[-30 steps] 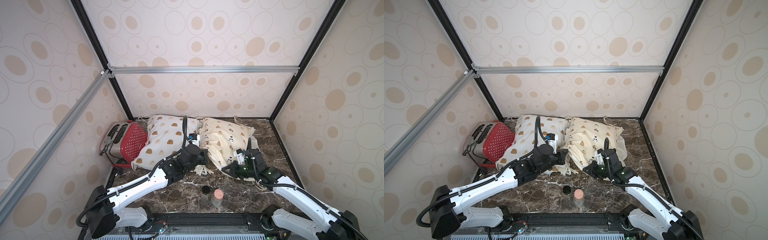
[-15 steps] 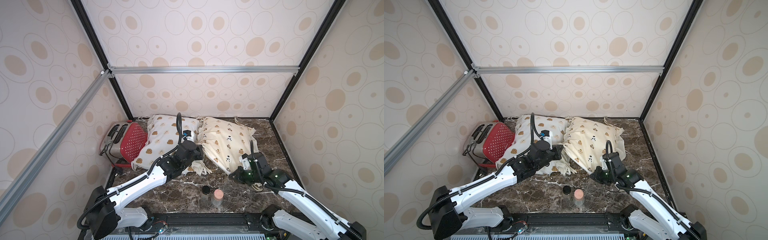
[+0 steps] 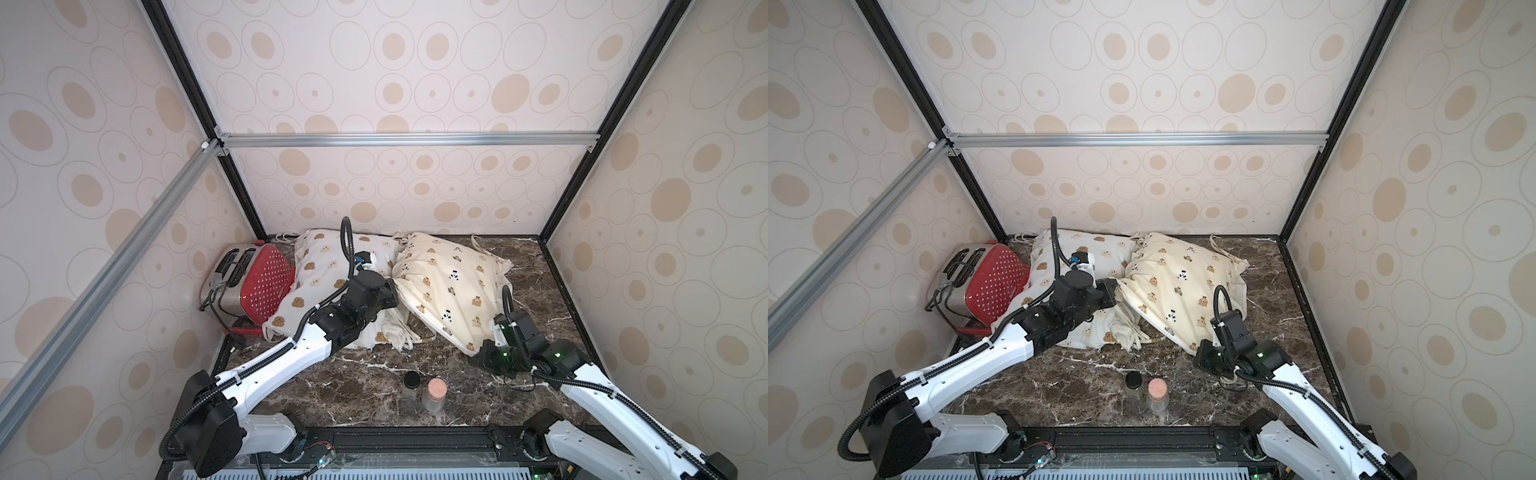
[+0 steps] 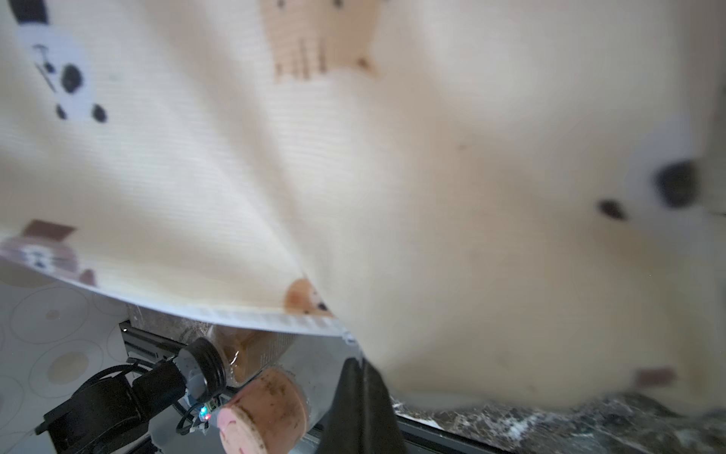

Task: Zip up pillowcases
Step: Zip the zipper on the pillowcase, then place the pillowcase at the center of the board.

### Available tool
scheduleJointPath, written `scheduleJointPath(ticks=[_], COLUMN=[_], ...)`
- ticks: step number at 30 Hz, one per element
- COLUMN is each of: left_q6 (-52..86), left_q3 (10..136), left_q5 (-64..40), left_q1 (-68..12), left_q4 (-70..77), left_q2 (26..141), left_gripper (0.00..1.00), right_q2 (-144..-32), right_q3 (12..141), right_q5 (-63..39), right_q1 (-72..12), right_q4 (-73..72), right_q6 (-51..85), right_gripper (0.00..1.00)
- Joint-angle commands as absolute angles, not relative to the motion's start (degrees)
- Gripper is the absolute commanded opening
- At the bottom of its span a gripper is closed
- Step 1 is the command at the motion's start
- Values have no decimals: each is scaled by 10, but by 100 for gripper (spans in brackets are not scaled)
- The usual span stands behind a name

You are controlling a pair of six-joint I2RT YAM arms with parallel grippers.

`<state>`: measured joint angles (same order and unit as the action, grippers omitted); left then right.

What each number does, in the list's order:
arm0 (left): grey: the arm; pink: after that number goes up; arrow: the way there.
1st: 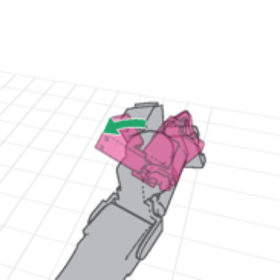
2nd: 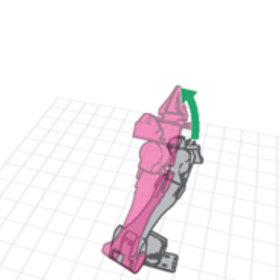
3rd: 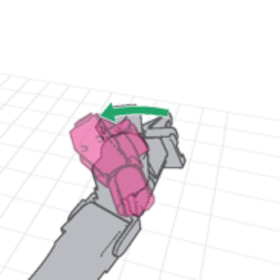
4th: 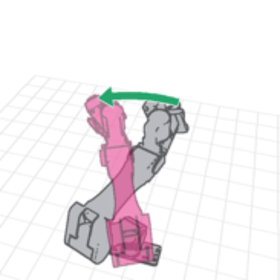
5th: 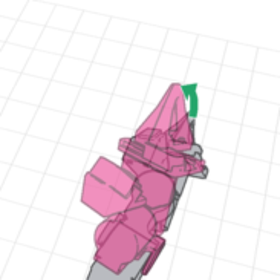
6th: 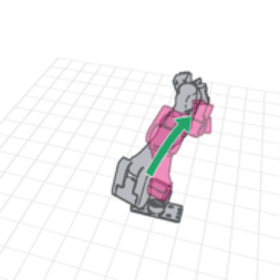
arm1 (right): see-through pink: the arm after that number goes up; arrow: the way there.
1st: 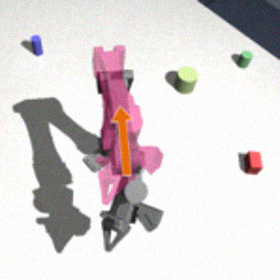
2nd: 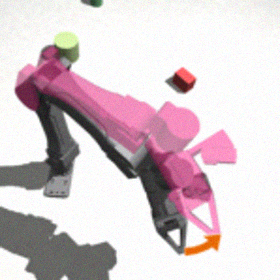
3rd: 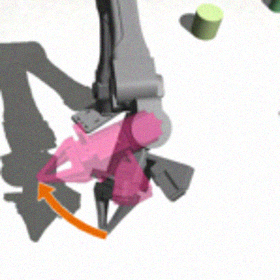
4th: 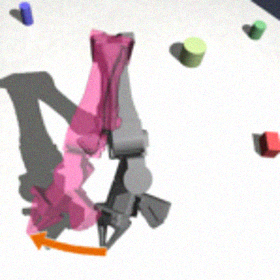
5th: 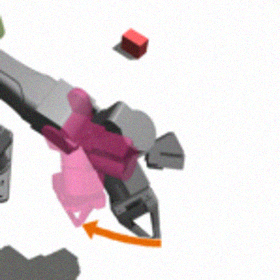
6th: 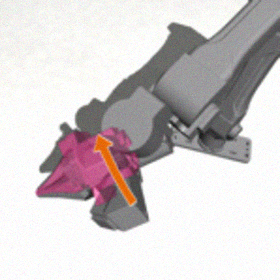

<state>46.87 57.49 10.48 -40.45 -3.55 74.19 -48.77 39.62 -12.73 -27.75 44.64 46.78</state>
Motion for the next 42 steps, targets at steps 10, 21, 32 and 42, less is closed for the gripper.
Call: scheduleJointPath(ticks=[10,21,32,42], left_q6=[484,464,444,438], left_q3=[605,609,642,692], left_q5=[66,5,-2,41], left_q1=[-326,-320,-414,-487], left_q4=[-8,-22,-43,-9], left_q2=[764,767,824,961], left_gripper=[0,0,0,0], right_q2=[-456,-482,-565,-651], right_q3=[384,401,489,512], right_q5=[-60,-44,-68,-17], right_q1=[-238,-179,-6,41], right_q4=[552,490,407,308], right_q6=[457,429,337,301], right_gripper=[0,0,0,0])
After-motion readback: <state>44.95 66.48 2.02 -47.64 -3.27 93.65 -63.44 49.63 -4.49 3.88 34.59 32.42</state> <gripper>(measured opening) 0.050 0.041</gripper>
